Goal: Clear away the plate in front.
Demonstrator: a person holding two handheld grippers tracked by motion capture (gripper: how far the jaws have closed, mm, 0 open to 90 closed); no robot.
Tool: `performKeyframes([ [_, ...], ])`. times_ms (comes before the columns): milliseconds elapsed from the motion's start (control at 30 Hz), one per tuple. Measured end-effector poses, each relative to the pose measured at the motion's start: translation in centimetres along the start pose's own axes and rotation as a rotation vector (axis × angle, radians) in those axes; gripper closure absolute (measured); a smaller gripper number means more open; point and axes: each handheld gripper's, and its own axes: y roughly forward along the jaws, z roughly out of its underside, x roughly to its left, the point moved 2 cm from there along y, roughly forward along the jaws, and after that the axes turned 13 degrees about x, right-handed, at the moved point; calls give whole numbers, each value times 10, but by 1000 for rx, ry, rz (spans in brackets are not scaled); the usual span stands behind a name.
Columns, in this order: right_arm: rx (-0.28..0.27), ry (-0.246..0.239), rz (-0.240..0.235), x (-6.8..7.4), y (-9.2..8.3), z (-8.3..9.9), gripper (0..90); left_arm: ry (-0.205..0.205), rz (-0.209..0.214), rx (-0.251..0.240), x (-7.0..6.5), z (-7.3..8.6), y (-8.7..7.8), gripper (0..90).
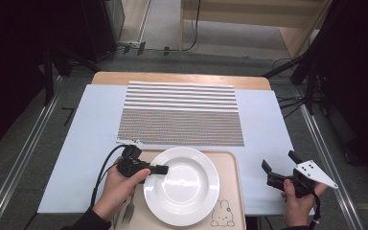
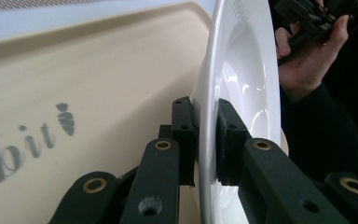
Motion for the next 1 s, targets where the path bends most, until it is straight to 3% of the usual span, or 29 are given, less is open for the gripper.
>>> performKeyframes([
  [600, 1, -1, 0, 0, 1, 0, 0, -41, 37, 62, 4, 12, 6, 809],
  [833, 2, 2, 0, 0, 0, 0, 0, -57, 20, 87, 9, 11, 8, 811],
  [1000, 2, 2, 0, 0, 0, 0, 0, -42, -49, 106, 10, 6, 12, 799],
])
